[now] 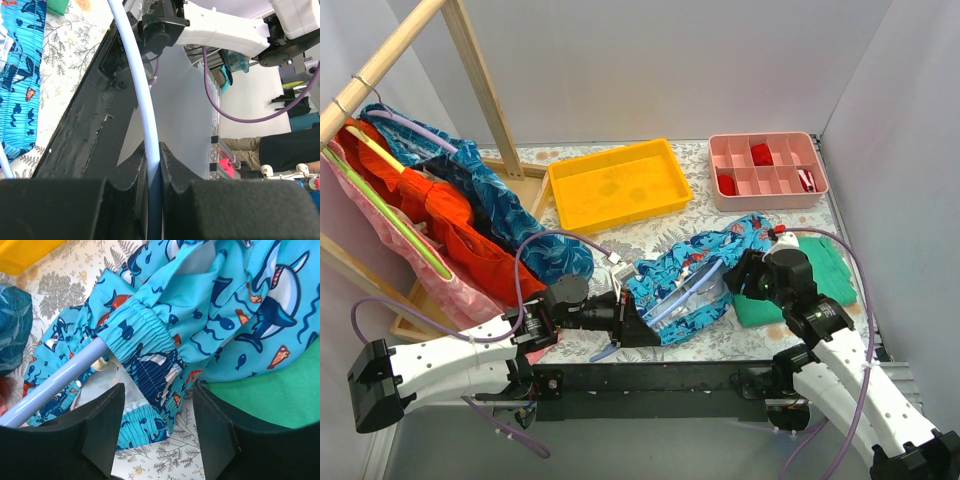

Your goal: Place the shorts on the hanger

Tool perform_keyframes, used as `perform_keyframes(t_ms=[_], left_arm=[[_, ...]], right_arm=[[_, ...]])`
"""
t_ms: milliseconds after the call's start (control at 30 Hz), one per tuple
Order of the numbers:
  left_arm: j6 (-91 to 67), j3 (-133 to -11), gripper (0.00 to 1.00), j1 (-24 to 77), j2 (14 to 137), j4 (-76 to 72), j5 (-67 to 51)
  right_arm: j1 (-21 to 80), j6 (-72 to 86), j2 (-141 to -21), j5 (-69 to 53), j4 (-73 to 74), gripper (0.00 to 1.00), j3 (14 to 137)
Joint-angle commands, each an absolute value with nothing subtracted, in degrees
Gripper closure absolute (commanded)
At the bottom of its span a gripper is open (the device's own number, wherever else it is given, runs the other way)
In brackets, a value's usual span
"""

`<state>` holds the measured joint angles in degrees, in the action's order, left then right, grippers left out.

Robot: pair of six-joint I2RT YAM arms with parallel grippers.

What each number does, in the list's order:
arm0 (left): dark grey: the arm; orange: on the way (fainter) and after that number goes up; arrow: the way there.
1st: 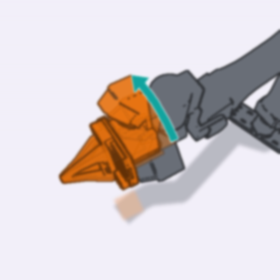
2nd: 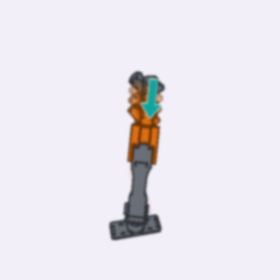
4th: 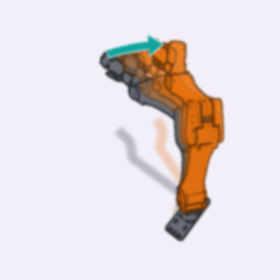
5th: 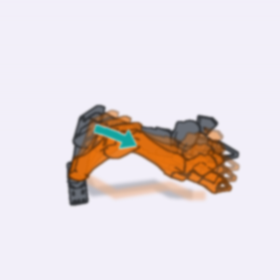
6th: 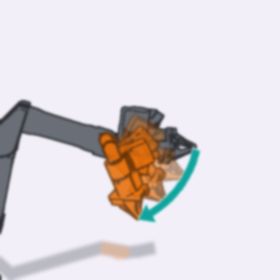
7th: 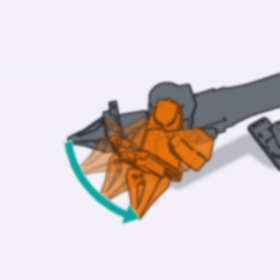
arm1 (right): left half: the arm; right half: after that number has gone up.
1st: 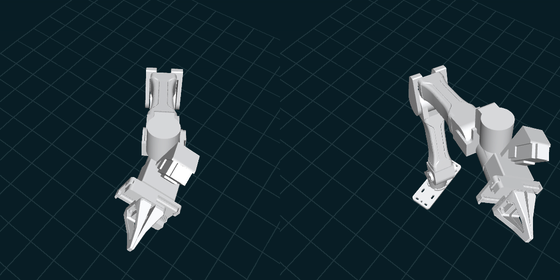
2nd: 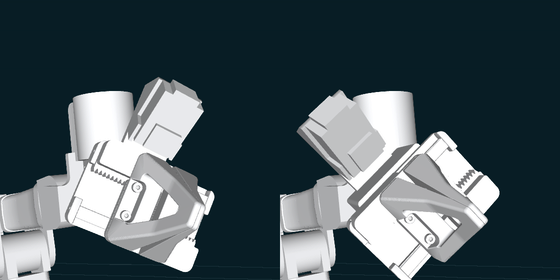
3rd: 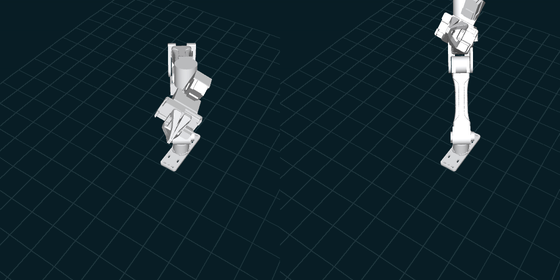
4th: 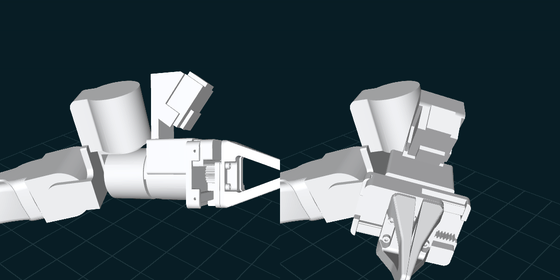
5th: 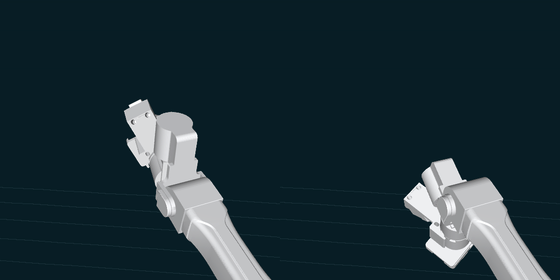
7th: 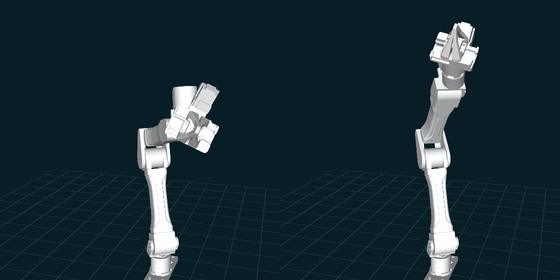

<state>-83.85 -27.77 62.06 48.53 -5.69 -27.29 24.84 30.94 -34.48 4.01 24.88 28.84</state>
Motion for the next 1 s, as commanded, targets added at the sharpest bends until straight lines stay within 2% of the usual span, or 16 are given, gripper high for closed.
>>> perform_keyframes(t_ms=[0,33,133,167,200,233,300,467,700,967], left_arm=[[-83.06,-28.04,1.0,62.31,47.46,-10.99,-27.33],[-83.23,-27.95,1.0,62.23,47.37,-11.16,-27.51],[-83.32,-27.86,1.0,62.23,47.02,-11.34,-27.51],[-83.32,-27.77,1.0,62.23,46.85,-11.51,-27.51],[-83.32,-27.6,1.0,62.23,46.76,-11.6,-27.68],[-83.32,-27.25,1.0,62.23,46.67,-12.12,-27.95],[-83.41,-26.9,1.0,62.23,46.58,-13.18,-28.74],[-83.23,-25.14,1.0,62.31,46.41,-20.47,-29.36],[-81.74,-23.56,1.0,62.31,47.99,-34.43,-26.55],[-80.68,-23.38,1.0,62.31,51.85,-48.77,-22.15]], right_arm=[[26.8,31.9,-34.19,3.24,21.53,0.36,26.63],[26.98,32.17,-34.54,4.12,22.06,0.37,26.37],[26.98,32.17,-36.56,6.76,22.5,0.55,26.45],[27.07,32.17,-37.0,7.72,22.5,0.72,27.5],[27.07,32.17,-37.79,8.52,22.85,0.8,28.64],[27.07,32.17,-38.31,9.4,23.37,0.92,30.13],[27.16,31.03,-41.11,11.6,25.83,0.99,36.28],[30.14,29.97,-47.37,12.82,29.7,0.99,48.94],[42.08,31.2,-54.49,18.54,35.93,0.99,63.43],[45.97,30.59,-55.29,19.25,38.06,0.99,70.05]])
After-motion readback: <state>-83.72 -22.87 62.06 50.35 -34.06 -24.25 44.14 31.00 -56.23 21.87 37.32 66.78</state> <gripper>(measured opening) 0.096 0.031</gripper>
